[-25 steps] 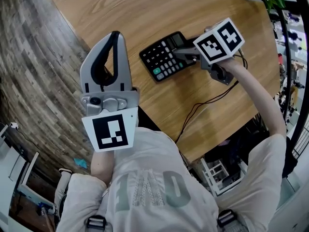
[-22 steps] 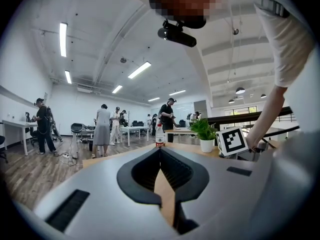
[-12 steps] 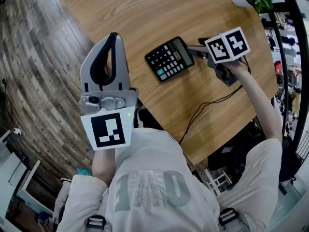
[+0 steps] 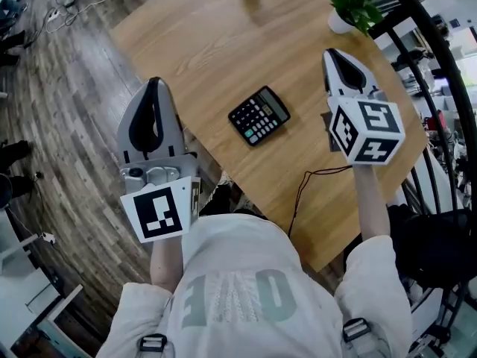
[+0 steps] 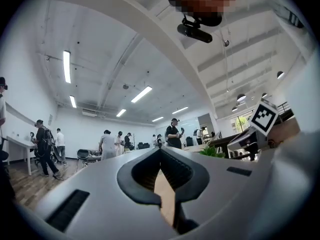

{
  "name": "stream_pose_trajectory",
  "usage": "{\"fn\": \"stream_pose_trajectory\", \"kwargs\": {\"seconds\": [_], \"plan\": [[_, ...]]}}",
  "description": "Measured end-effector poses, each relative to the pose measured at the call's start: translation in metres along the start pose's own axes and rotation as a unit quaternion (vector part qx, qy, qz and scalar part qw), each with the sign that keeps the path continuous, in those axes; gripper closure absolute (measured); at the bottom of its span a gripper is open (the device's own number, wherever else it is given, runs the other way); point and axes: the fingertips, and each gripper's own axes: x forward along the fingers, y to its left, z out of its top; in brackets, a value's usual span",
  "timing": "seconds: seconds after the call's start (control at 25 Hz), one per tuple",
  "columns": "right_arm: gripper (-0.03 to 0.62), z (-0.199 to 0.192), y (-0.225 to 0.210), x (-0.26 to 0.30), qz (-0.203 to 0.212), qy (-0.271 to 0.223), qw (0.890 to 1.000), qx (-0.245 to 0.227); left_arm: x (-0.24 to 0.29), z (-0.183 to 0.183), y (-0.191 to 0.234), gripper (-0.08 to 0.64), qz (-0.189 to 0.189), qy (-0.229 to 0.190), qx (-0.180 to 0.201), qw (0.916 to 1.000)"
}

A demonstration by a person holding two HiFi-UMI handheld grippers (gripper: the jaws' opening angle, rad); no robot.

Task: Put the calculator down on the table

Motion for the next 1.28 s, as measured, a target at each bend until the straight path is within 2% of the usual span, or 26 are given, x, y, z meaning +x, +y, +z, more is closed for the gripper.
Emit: {"fn": "stream_pose_trajectory", "kwargs": {"seconds": [0.08,0.16,0.24,0.36,0.48,0.6,0.88,1.28], "plan": [[0.560,0.037,0.006,-0.035,-0.039,-0.080,0.996,-0.008,-0.001,0.022,-0.002,0.551,-0.001,-0.029,-0.002,0.9996],[0.560,0.064,0.009,-0.071,-0.078,-0.144,0.986,-0.002,-0.004,0.039,-0.006,0.551,-0.002,-0.045,-0.003,0.9990],[0.560,0.076,0.012,-0.102,-0.103,-0.192,0.976,0.020,-0.009,0.054,-0.014,0.551,-0.007,-0.058,-0.011,0.9983],[0.559,0.074,0.022,-0.137,-0.116,-0.236,0.963,0.056,-0.017,0.072,-0.031,0.551,-0.023,-0.074,-0.021,0.9968],[0.560,0.055,0.034,-0.157,-0.115,-0.246,0.959,0.083,-0.024,0.085,-0.052,0.551,-0.043,-0.087,-0.020,0.9951],[0.560,0.034,0.046,-0.165,-0.105,-0.240,0.959,0.107,-0.027,0.089,-0.068,0.551,-0.059,-0.093,-0.015,0.9938],[0.574,0.024,0.072,-0.167,-0.068,-0.227,0.966,0.104,-0.033,0.098,-0.086,0.551,-0.079,-0.099,-0.009,0.9919],[0.574,0.018,0.084,-0.168,-0.048,-0.214,0.971,0.099,-0.039,0.100,-0.093,0.551,-0.086,-0.099,0.000,0.9913]]}}
